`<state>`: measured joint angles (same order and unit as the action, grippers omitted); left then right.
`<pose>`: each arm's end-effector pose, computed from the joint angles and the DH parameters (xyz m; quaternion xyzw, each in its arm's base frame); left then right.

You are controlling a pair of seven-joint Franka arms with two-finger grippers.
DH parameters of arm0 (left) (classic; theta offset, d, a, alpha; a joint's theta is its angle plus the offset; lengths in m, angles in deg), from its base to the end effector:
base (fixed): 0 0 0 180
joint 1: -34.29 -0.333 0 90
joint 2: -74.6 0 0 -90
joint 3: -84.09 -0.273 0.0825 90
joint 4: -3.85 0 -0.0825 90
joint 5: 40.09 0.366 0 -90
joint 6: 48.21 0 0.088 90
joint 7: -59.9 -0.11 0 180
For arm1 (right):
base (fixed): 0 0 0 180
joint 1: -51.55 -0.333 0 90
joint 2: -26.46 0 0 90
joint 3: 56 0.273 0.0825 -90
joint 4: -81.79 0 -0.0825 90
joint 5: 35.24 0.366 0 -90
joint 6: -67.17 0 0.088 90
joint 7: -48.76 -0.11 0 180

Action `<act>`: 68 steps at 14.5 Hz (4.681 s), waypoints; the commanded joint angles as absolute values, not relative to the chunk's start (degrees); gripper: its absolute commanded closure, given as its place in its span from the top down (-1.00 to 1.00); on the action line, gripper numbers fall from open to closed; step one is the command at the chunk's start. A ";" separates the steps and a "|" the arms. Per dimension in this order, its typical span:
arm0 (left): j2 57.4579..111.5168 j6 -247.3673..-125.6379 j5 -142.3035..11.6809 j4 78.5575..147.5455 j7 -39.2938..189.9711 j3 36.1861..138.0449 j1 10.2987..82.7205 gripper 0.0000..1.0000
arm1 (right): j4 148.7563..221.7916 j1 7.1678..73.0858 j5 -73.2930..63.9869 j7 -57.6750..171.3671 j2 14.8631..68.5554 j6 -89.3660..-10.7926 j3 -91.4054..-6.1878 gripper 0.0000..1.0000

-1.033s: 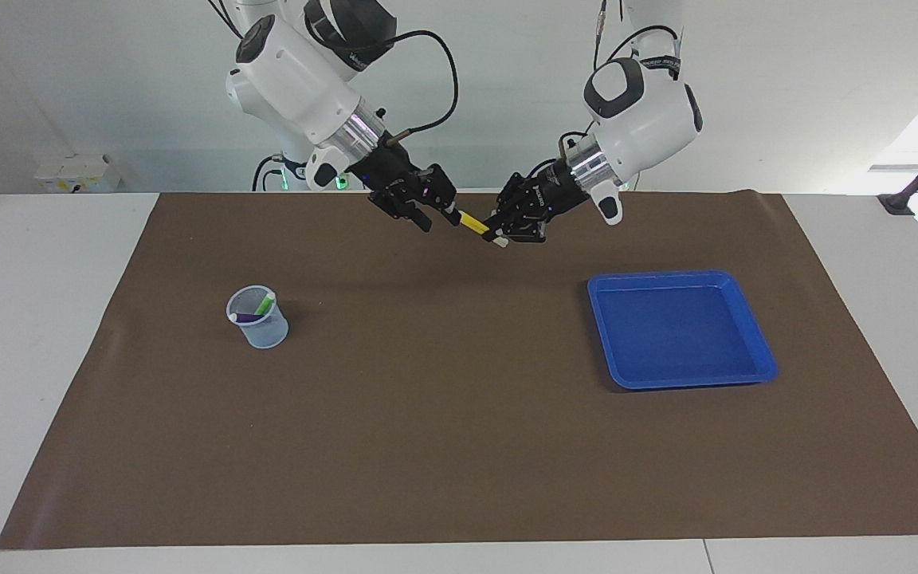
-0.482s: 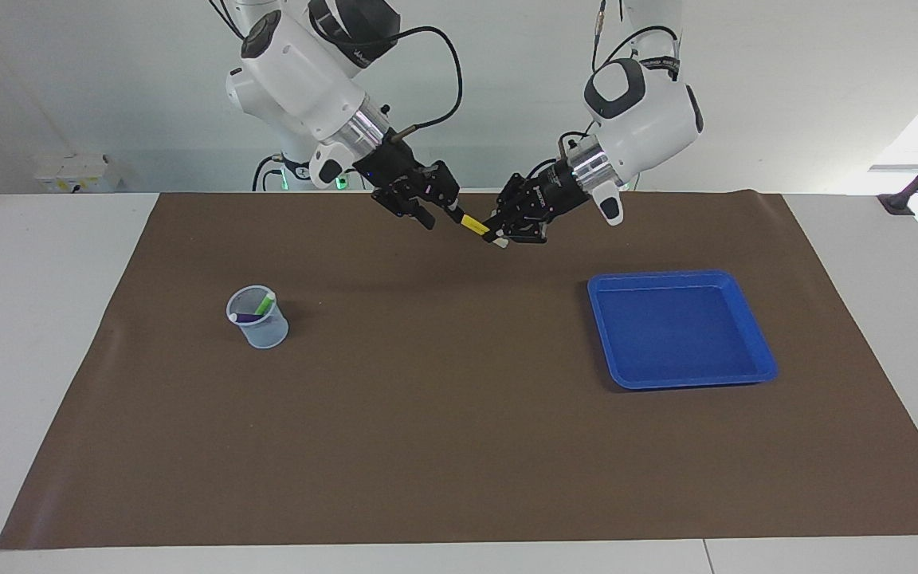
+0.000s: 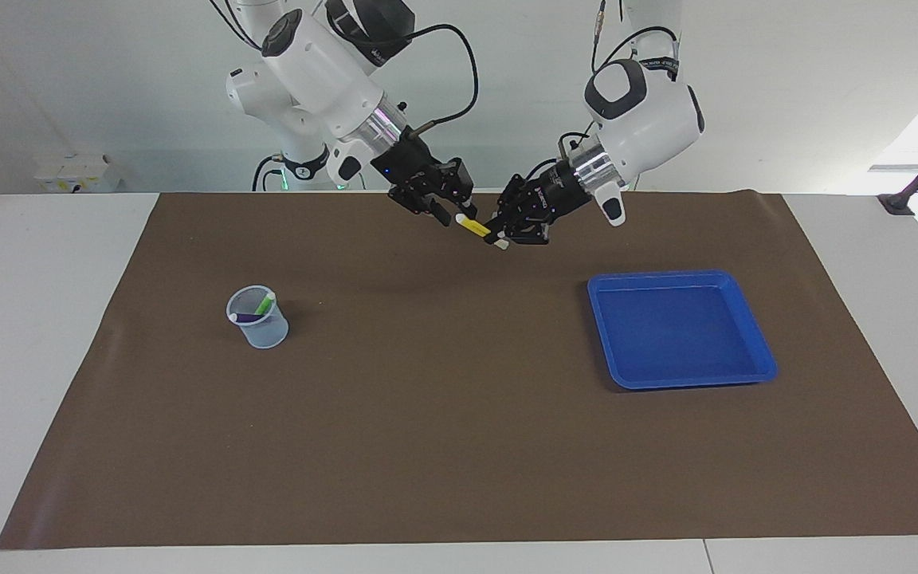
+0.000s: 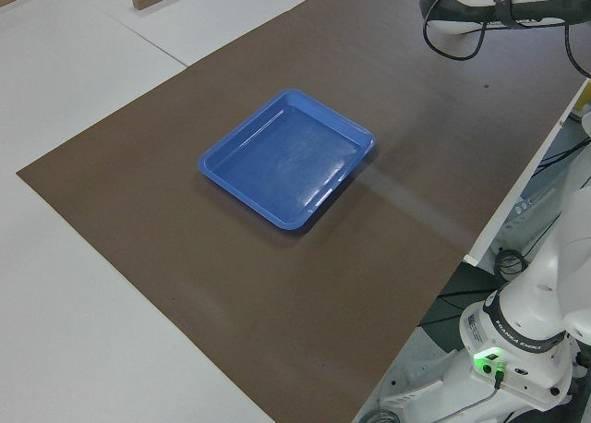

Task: Transfer and insert pens with both arms
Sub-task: 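Close the right gripper on the yellow pen and open the left gripper, then carry the yellow pen into the cup with the right gripper, then release the yellow pen in the cup while the left gripper withdraws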

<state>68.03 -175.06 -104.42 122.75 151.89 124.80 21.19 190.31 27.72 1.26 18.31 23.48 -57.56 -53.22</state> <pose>0.4644 -0.2882 0.4672 0.5833 0.6825 -0.3160 0.3066 0.4936 0.2746 0.5239 -0.9318 0.1642 -0.0044 0.3237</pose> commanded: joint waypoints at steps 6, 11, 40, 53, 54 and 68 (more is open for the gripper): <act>66.43 -175.74 -106.09 123.82 152.44 124.69 21.02 -1.00 | 187.70 27.56 0.35 18.35 26.45 -60.98 -53.18 -0.07; 66.43 -175.74 -106.18 123.82 152.44 124.69 21.02 -1.00 | 187.61 27.56 0.27 18.35 26.54 -60.54 -53.18 -0.28; 66.25 -177.76 -107.24 123.74 152.88 124.61 21.37 1.00 | 187.61 27.91 -0.70 18.35 26.11 -56.51 -53.18 -1.00; 65.81 -177.14 -103.56 124.70 144.71 124.43 17.86 1.00 | 181.89 54.27 -18.86 81.13 24.52 -24.42 -53.98 -1.00; 65.90 -177.14 -103.11 124.53 144.71 124.43 17.86 1.00 | 182.07 55.15 -22.38 87.54 24.44 -24.94 -53.98 -1.00; 66.52 -177.93 -98.83 124.26 137.79 124.17 17.51 1.00 | 200.43 57.70 -28.03 107.73 18.46 -44.97 -53.89 -1.00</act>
